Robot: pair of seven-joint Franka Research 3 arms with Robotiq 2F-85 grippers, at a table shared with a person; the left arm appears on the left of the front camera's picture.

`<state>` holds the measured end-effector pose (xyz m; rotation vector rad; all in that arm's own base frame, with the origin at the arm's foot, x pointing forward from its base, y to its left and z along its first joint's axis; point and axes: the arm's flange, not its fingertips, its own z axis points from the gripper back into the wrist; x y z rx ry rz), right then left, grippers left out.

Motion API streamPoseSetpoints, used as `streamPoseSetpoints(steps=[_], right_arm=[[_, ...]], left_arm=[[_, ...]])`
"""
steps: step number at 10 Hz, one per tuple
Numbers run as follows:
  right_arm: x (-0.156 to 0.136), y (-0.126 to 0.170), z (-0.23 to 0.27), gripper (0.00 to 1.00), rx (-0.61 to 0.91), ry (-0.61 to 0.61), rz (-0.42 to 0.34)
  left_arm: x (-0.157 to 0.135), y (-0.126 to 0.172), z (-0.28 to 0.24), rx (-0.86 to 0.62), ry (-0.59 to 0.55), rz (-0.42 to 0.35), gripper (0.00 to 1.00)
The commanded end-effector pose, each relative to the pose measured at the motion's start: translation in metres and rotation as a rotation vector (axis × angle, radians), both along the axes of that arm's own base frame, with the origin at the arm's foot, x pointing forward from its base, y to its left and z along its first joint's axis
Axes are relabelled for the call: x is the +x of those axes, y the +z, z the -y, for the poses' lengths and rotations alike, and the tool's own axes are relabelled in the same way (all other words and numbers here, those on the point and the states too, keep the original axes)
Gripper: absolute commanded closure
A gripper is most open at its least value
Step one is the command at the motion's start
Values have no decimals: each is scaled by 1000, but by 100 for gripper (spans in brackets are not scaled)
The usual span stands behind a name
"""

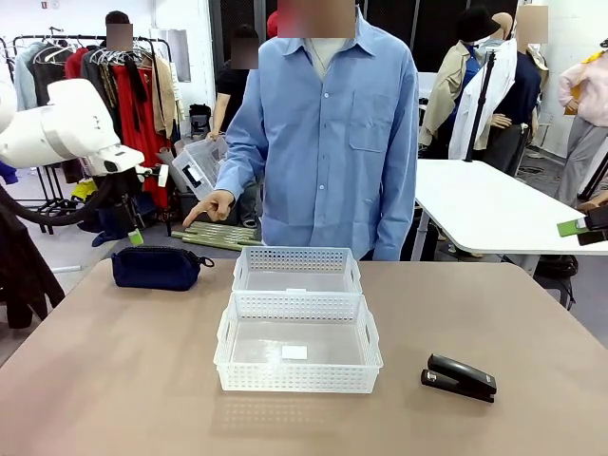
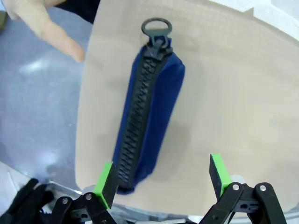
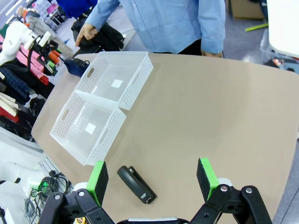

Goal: Distribute items into two baskets.
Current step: Pick up the Pencil pouch that the person points to.

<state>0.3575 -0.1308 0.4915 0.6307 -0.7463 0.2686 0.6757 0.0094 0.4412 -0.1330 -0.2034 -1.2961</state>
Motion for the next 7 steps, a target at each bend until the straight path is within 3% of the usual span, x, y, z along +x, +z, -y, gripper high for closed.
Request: streamPoseSetpoints(steps=[1, 4, 7], right_arm=[[2, -1, 0, 0, 26, 2, 24], [2, -1, 0, 0, 26, 2, 24], [2, -1, 0, 0, 26, 2, 24]], left_arm=[[17, -2, -1, 5, -74, 58, 0], [29, -13, 9, 66, -154, 19, 0], [28, -21, 20, 122, -259, 54, 0]])
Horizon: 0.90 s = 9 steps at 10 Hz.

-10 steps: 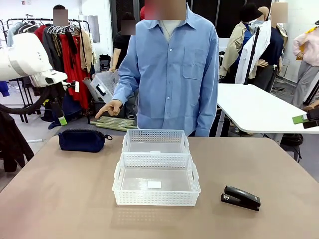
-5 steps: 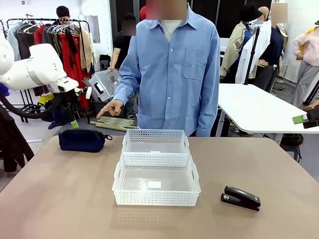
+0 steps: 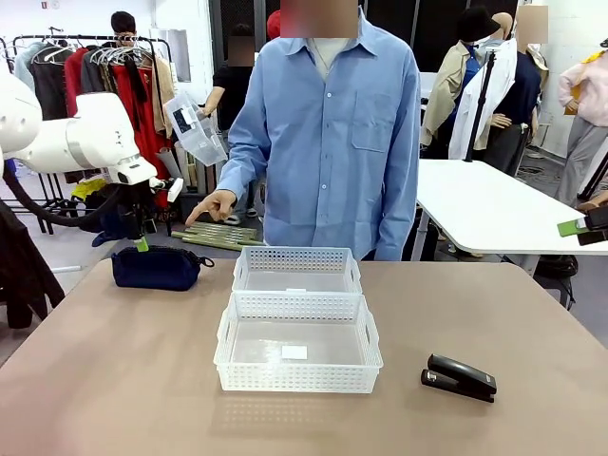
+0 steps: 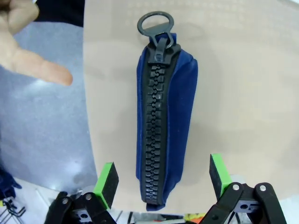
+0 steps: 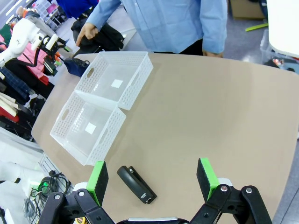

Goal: Distribute items into two baskets.
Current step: Pick up the Pencil pouch that the person points to.

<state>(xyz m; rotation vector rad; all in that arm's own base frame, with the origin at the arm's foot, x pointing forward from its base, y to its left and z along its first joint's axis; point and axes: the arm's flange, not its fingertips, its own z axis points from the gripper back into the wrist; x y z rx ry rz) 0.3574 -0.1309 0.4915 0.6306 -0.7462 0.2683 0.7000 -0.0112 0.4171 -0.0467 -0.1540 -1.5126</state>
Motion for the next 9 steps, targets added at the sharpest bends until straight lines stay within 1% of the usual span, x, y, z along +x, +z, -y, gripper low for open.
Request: streamPoseSetpoints(steps=[1, 3, 7, 9], right_arm=[[2, -1, 0, 0, 26, 3, 24], [2, -1, 0, 0, 26, 3, 24], [2, -1, 0, 0, 26, 3, 24], [2, -1, 0, 0, 26, 3, 24]], left_arm=[[4, 1, 1, 15, -66, 20, 0], [6, -6, 2, 28, -88, 39, 0], [5, -7, 6, 33, -95, 37, 0], [6, -15, 4, 26, -87, 26, 0]])
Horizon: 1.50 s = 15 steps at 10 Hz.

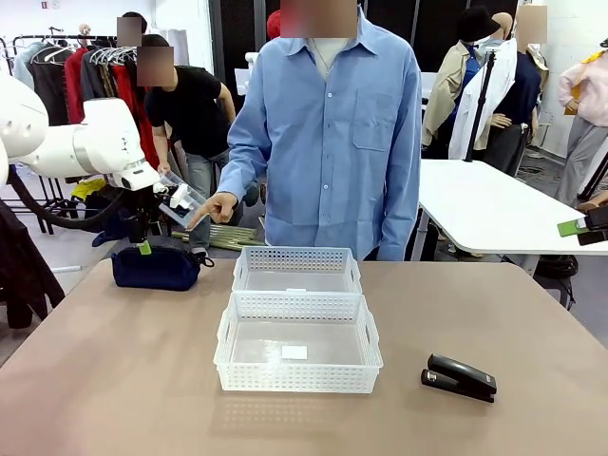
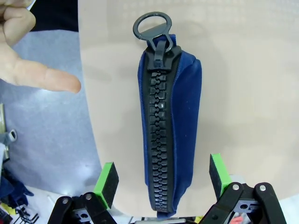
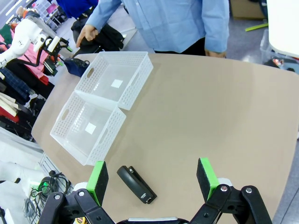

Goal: Distribute items into two baskets.
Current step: Pick up the Pencil pouch that the person points to.

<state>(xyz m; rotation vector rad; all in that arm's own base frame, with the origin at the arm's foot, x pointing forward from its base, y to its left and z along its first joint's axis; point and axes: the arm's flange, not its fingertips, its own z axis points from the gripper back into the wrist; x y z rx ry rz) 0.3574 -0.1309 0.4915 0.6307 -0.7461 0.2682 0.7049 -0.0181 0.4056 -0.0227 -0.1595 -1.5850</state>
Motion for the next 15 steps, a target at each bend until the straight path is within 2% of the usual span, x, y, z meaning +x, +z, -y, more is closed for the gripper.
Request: streamPoseSetpoints(steps=[1, 11, 12, 13, 15], right_arm=[[2, -1, 0, 0, 26, 3, 24], [2, -1, 0, 0, 26, 3, 24], [2, -1, 0, 0, 26, 3, 24], [2, -1, 0, 0, 26, 3, 24], [2, -1, 0, 0, 26, 3, 24]], left_arm=[[1, -9, -4, 2, -12, -8, 0], [-7, -59, -5, -21, 11, -102, 0], [-7, -58, -4, -23, 7, -93, 5], [-7, -60, -5, -22, -1, -72, 22], [-7, -61, -6, -25, 7, -67, 61]])
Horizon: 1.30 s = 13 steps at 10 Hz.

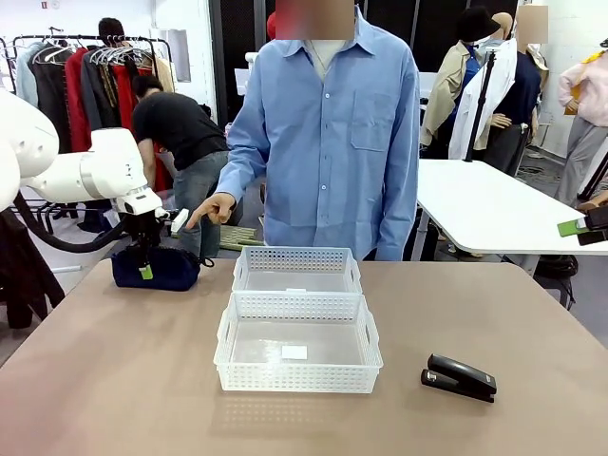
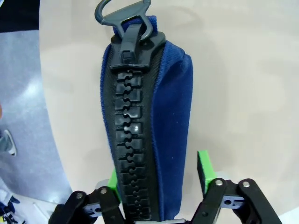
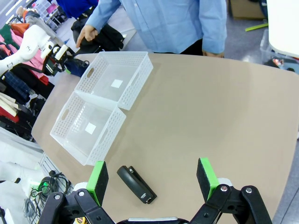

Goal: Distribute items into two baskets.
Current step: Pick up the Pencil pouch that the person points to.

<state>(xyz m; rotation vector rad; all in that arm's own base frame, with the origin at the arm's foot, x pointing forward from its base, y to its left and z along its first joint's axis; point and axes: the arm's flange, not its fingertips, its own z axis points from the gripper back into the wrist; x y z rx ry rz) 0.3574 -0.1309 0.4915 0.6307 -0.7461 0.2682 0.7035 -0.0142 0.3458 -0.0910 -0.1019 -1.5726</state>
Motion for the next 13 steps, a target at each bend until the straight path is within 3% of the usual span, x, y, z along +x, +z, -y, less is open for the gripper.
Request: streamPoseSetpoints(steps=[1, 2, 10, 13], right_arm=[[2, -1, 0, 0, 26, 3, 24], [2, -1, 0, 0, 26, 3, 24], [2, -1, 0, 0, 26, 3, 24], [2, -1, 0, 0, 26, 3, 24]], left_arm=[[-5, -2, -3, -19, 2, 11, 81], [-6, -2, -3, -16, 3, 7, 100], [-6, -1, -4, -13, 16, -24, 100], [-2, 12, -3, -19, 64, -46, 100]])
